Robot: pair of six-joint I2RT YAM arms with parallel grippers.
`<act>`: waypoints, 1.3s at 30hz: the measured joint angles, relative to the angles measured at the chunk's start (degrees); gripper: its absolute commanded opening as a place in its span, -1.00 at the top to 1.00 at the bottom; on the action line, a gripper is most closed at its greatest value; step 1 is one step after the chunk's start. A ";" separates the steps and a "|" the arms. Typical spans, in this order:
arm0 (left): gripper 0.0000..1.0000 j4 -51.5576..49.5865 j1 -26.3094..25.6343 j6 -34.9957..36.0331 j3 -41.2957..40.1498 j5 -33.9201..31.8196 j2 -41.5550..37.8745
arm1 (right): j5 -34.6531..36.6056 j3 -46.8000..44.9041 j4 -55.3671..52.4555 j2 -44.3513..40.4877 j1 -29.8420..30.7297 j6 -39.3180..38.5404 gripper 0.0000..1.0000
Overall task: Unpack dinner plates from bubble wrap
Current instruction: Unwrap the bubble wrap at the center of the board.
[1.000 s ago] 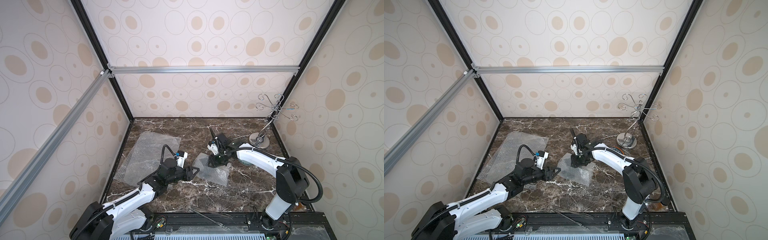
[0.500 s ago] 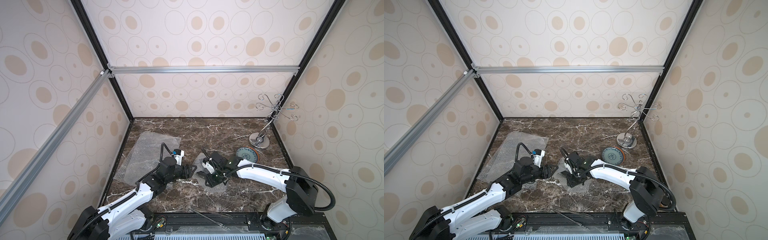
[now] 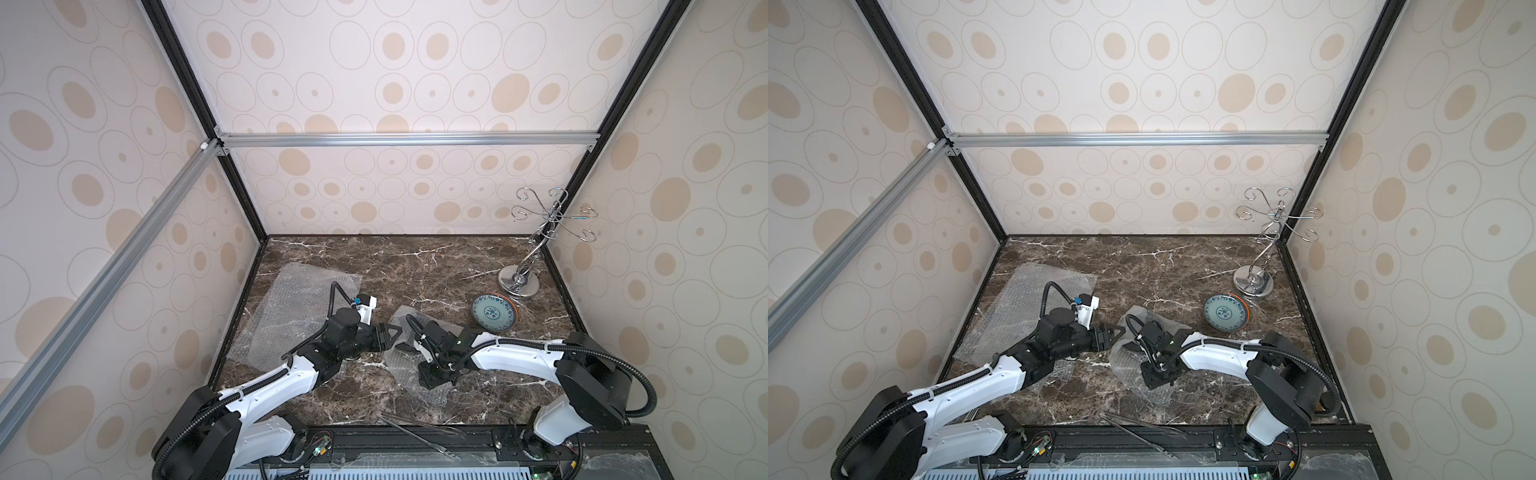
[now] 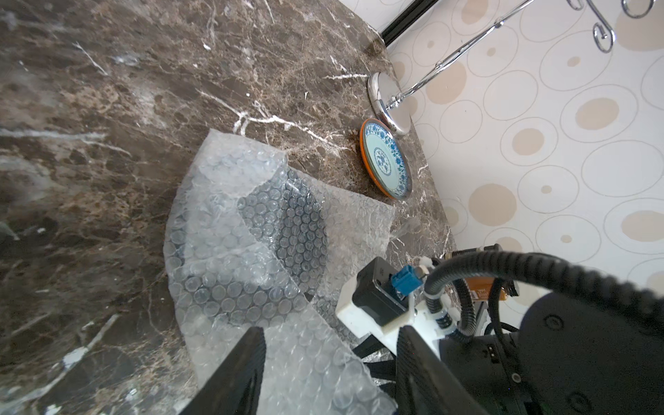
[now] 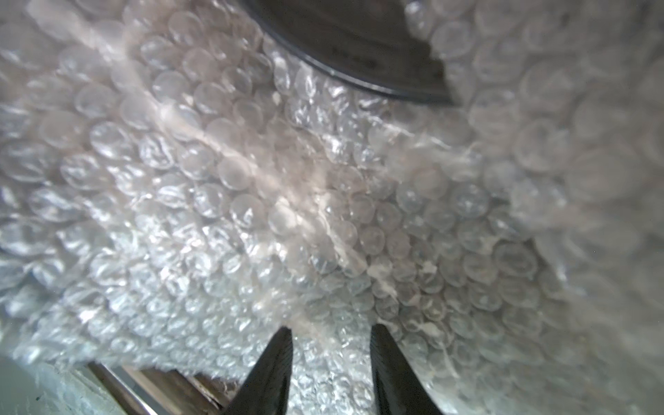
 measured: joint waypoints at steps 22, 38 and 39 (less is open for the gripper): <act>-0.13 10.82 -11.17 -5.44 -5.07 -1.70 7.78 | 0.85 -5.01 0.52 -4.55 -15.39 -4.42 0.22; -0.35 -21.99 -10.40 9.11 26.91 -16.11 15.17 | 1.64 2.80 -16.11 -23.23 -16.17 -4.76 0.12; -0.35 -24.11 -10.32 10.14 29.79 -16.98 17.55 | 1.07 3.10 -16.22 -23.78 -16.70 -4.74 0.09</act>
